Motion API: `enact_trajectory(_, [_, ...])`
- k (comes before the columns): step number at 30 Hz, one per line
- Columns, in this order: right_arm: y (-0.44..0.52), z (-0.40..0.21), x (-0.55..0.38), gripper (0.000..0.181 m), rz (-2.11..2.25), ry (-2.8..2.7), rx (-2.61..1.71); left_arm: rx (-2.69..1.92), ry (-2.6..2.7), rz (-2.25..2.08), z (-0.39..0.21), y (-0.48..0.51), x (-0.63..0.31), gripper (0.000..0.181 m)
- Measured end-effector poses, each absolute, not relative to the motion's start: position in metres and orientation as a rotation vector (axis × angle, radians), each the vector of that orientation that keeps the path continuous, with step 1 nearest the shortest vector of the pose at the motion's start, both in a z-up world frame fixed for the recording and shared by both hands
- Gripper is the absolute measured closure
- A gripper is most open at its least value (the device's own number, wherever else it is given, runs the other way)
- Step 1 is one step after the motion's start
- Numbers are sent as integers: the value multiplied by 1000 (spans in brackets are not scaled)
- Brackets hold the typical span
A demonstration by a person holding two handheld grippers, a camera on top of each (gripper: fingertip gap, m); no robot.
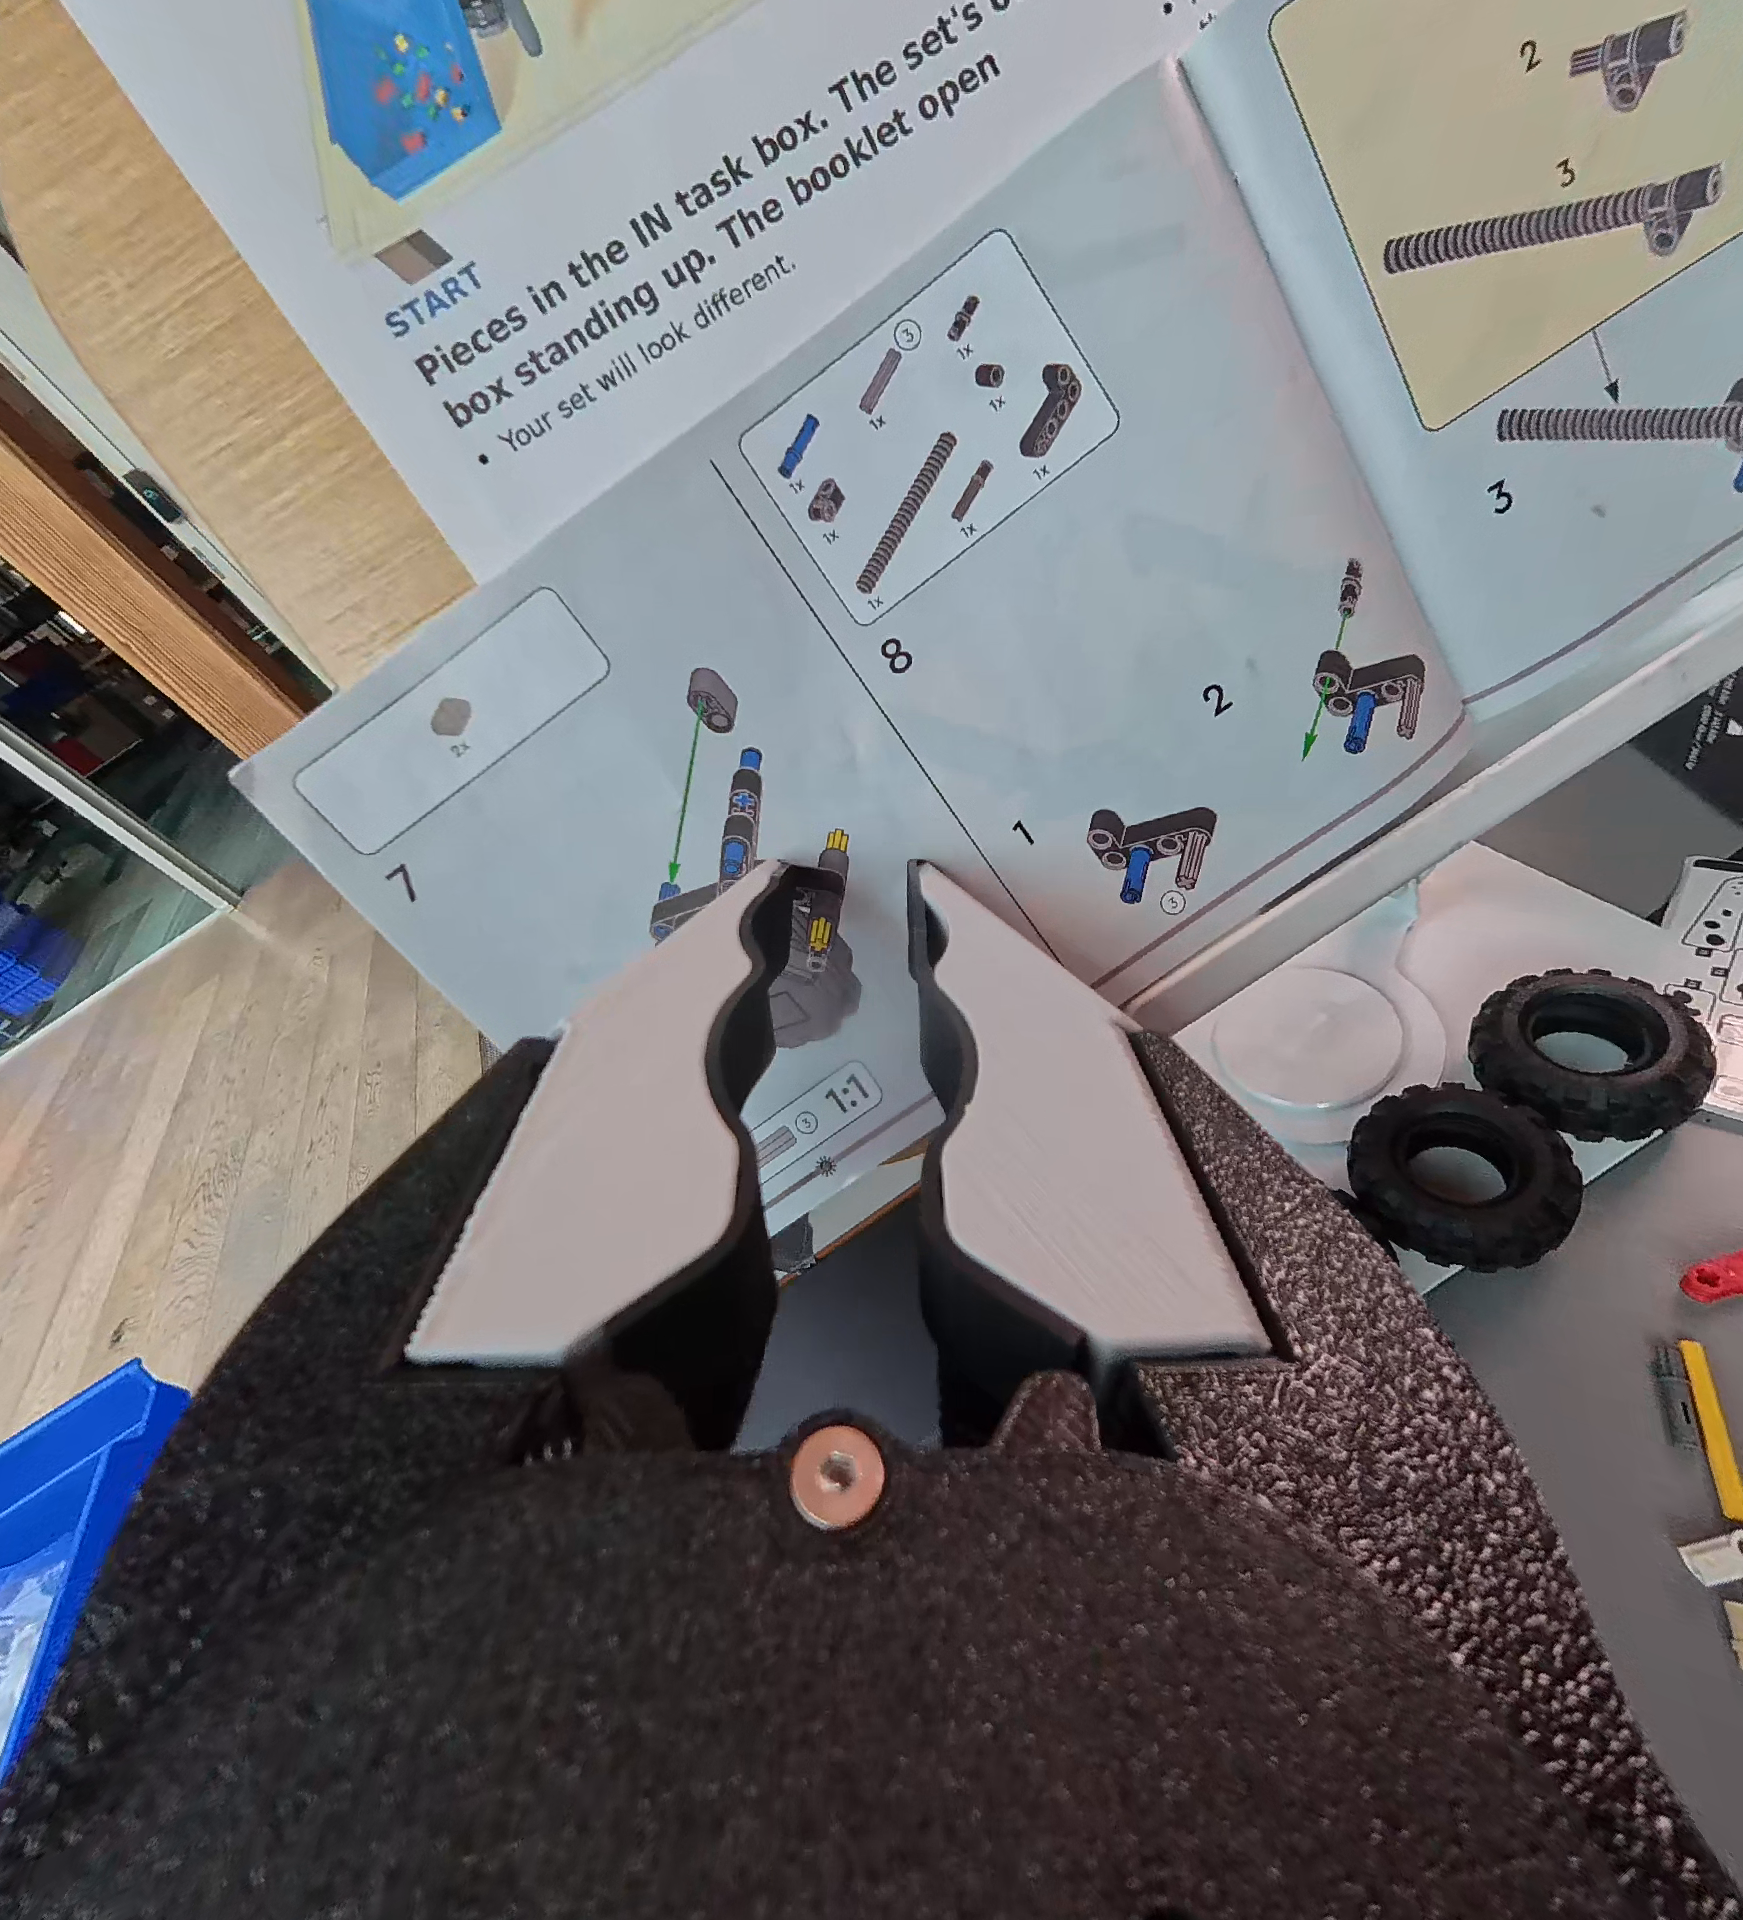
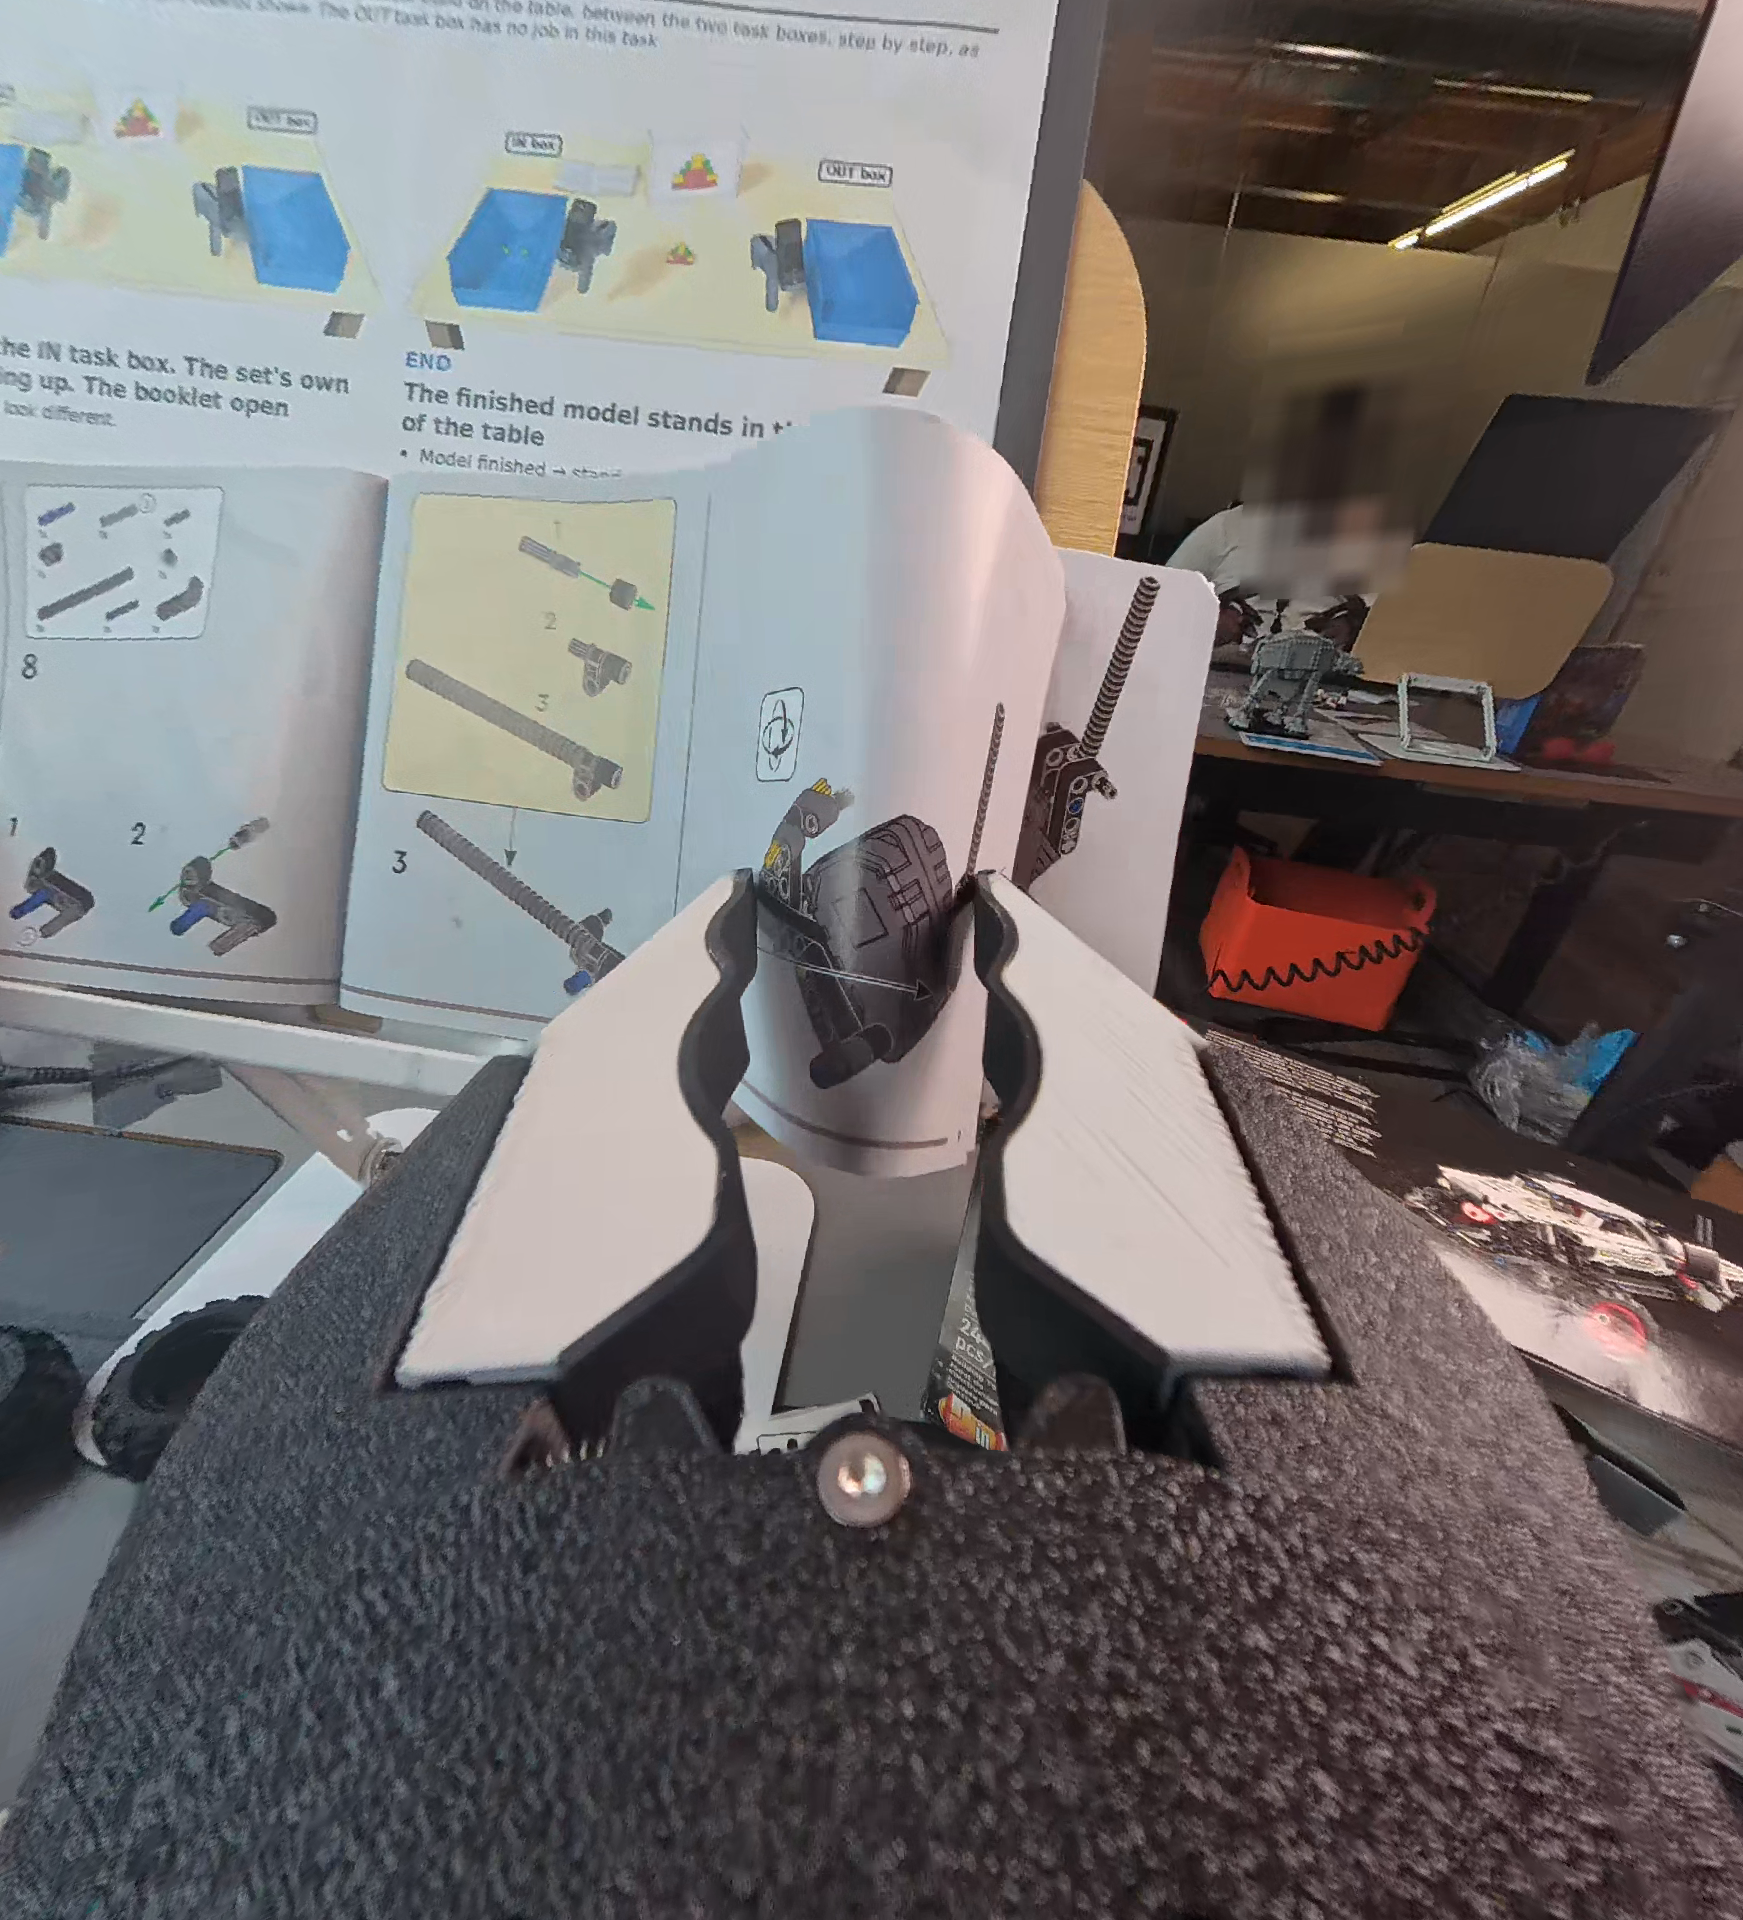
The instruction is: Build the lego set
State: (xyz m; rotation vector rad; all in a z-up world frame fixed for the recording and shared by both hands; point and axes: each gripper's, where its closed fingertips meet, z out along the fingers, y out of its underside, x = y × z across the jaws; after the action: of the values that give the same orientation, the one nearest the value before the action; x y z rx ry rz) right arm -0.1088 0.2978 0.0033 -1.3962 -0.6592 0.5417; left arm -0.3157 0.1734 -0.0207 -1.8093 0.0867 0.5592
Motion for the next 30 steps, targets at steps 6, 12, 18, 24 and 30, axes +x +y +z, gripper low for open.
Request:
enact_trajectory(6, [278, 9, -105, 130, 560, -722, -1290, -1828, 79, 536, -21, 170, -314, 154])
enact_trajectory(12, [293, -8, -105, 126, 514, -749, -1374, -1842, 61, 513, -21, 168, -315, 151])
enact_trajectory(18, [302, -6, -107, 125, 542, -723, -1388, -1850, 64, 510, -23, 167, -316, 149])
enact_trajectory(24, [316, -7, -128, 105, 608, -755, -1476, -1845, 63, 507, -24, 168, -317, 149])
enact_trajectory(30, [300, -11, -129, 155, 490, -805, -1400, -1838, 71, 513, -25, 167, -317, 149])
